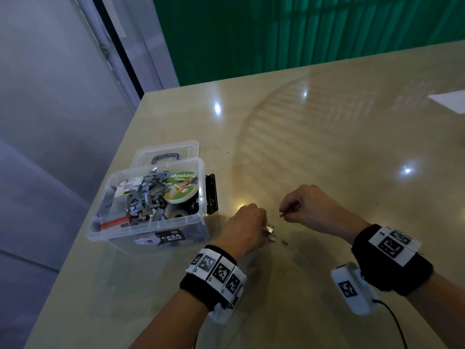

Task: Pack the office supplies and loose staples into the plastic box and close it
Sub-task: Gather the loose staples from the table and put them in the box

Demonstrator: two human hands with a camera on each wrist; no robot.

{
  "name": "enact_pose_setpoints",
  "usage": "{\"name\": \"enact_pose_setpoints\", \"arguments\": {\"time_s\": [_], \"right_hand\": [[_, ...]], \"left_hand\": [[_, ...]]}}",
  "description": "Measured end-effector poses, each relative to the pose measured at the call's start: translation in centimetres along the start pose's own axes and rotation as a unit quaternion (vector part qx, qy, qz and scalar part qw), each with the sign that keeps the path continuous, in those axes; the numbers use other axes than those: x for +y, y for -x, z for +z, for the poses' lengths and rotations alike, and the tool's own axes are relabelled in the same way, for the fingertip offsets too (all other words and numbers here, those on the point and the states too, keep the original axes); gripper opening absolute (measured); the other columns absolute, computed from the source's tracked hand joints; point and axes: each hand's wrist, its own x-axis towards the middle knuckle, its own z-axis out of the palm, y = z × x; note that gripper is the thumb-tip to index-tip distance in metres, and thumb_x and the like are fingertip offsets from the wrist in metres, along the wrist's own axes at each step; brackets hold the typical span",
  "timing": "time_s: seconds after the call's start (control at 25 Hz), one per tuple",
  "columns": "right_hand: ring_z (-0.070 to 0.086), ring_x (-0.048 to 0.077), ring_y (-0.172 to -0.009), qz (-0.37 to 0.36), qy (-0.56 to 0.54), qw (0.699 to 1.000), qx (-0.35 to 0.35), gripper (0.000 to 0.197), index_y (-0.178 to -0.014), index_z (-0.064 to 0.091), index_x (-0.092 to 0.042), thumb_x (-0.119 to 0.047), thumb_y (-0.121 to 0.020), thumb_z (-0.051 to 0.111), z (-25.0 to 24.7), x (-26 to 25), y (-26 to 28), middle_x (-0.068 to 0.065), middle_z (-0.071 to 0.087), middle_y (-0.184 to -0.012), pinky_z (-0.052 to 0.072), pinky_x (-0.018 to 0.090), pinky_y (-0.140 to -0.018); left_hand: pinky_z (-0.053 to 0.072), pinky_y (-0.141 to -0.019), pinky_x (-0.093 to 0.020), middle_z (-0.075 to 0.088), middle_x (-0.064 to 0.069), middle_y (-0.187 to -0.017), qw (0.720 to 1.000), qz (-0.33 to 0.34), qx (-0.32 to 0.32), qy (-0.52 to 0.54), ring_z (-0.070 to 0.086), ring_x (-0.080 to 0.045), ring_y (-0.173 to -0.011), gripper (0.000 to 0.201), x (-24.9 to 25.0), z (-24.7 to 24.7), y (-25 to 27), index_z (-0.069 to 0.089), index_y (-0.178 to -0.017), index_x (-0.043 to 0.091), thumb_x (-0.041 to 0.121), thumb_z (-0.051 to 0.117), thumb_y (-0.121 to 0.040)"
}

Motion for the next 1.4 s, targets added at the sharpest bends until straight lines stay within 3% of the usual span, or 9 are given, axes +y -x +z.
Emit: {"name": "enact_pose_setpoints", "arguments": {"time_s": [0.08, 0.36, 0.6, 0.72, 0.88, 1.0, 1.16, 1.32, 1.4], "right_hand": [[0.069, 0.003, -0.081, -0.001, -0.003, 1.000, -0.006, 0.015, -0.097, 0.080, -0.015, -0.010, -0.083, 0.078, 0.3, 0.0, 0.0, -0.004, 0.076, -0.089, 0.057, 0.022, -0.078], [0.069, 0.005, -0.083, -0.006, 0.002, 1.000, -0.024, 0.016, -0.099, 0.080, -0.016, -0.011, -0.083, 0.078, 1.1, -0.1, 0.0, -0.003, 0.076, -0.090, 0.059, 0.029, -0.081], [0.067, -0.001, -0.080, -0.002, 0.007, 1.000, -0.025, 0.015, -0.097, 0.080, -0.018, -0.011, -0.084, 0.077, 0.5, -0.5, -0.4, -0.008, 0.075, -0.089, 0.050, 0.010, -0.070], [0.068, 0.000, -0.082, -0.010, -0.003, 1.000, -0.017, 0.014, -0.097, 0.080, -0.019, -0.012, -0.085, 0.077, -0.7, -1.6, -0.8, -0.009, 0.075, -0.091, 0.054, 0.015, -0.075], [0.069, 0.000, -0.078, -0.044, -0.013, 0.999, 0.011, 0.011, -0.090, 0.081, -0.023, -0.015, -0.083, 0.080, -2.7, -4.6, -2.8, -0.013, 0.075, -0.083, 0.059, 0.027, -0.078], [0.068, -0.002, -0.073, -0.102, -0.030, 0.994, 0.024, 0.013, -0.084, 0.081, -0.025, -0.013, -0.080, 0.081, -3.1, -8.6, -5.1, -0.014, 0.075, -0.077, 0.055, 0.020, -0.071], [0.068, -0.002, -0.069, -0.174, -0.059, 0.983, 0.013, 0.012, -0.080, 0.081, -0.023, -0.011, -0.077, 0.081, -1.0, -14.9, -8.5, -0.012, 0.074, -0.072, 0.047, 0.010, -0.063], [0.066, 0.000, -0.065, -0.219, -0.070, 0.972, -0.041, 0.014, -0.075, 0.079, -0.019, -0.006, -0.077, 0.078, 2.6, -20.6, -12.7, -0.010, 0.072, -0.068, 0.045, 0.009, -0.059], [0.060, -0.003, -0.060, -0.226, -0.060, 0.971, -0.057, 0.015, -0.076, 0.079, -0.016, -0.002, -0.078, 0.074, 4.3, -22.1, -14.3, -0.011, 0.069, -0.068, 0.043, 0.008, -0.057]], "left_hand": [[0.053, -0.084, -0.039, 0.056, -0.007, -0.109, 1.000, -0.006, -0.011, -0.017, 0.052, -0.024, -0.103, 0.024, -0.2, 0.0, 0.0, 0.071, -0.104, 0.016, 0.024, 0.076, -0.082], [0.051, -0.084, -0.036, 0.055, -0.004, -0.110, 0.998, 0.036, 0.000, -0.041, 0.048, -0.021, -0.106, 0.019, -0.5, -0.1, 0.8, 0.071, -0.107, 0.017, 0.025, 0.067, -0.090], [0.053, -0.085, -0.041, 0.059, -0.008, -0.109, 1.000, 0.026, 0.004, -0.015, 0.055, -0.024, -0.102, 0.020, 0.7, -1.7, 1.8, 0.066, -0.109, 0.010, 0.021, 0.063, -0.092], [0.054, -0.083, -0.044, 0.063, -0.008, -0.104, 1.000, 0.008, 0.027, 0.004, 0.061, -0.026, -0.093, 0.018, 1.6, -3.7, 2.8, 0.061, -0.109, 0.011, 0.020, 0.060, -0.093], [0.052, -0.081, -0.042, 0.065, -0.005, -0.102, 0.993, 0.005, 0.118, 0.008, 0.059, -0.024, -0.093, 0.017, 1.0, -8.2, 5.4, 0.061, -0.109, 0.014, 0.024, 0.056, -0.097], [0.047, -0.081, -0.036, 0.067, -0.003, -0.096, 0.976, -0.038, 0.212, 0.034, 0.060, -0.022, -0.091, 0.013, -1.8, -12.2, 8.5, 0.065, -0.102, 0.014, 0.023, 0.063, -0.093], [0.044, -0.068, -0.022, 0.061, 0.008, -0.078, 0.934, -0.149, 0.318, 0.070, 0.057, -0.011, -0.071, 0.009, -7.5, -14.5, 12.8, 0.068, -0.097, 0.019, 0.023, 0.070, -0.090], [0.052, -0.069, -0.032, 0.065, 0.005, -0.072, 0.905, -0.211, 0.356, 0.094, 0.060, -0.010, -0.069, 0.008, -11.9, -13.7, 14.7, 0.066, -0.088, 0.021, 0.022, 0.074, -0.087], [0.052, -0.071, -0.032, 0.064, 0.005, -0.078, 0.910, -0.229, 0.339, 0.073, 0.059, -0.012, -0.074, 0.008, -13.0, -12.7, 14.0, 0.064, -0.088, 0.021, 0.025, 0.071, -0.088]]}}
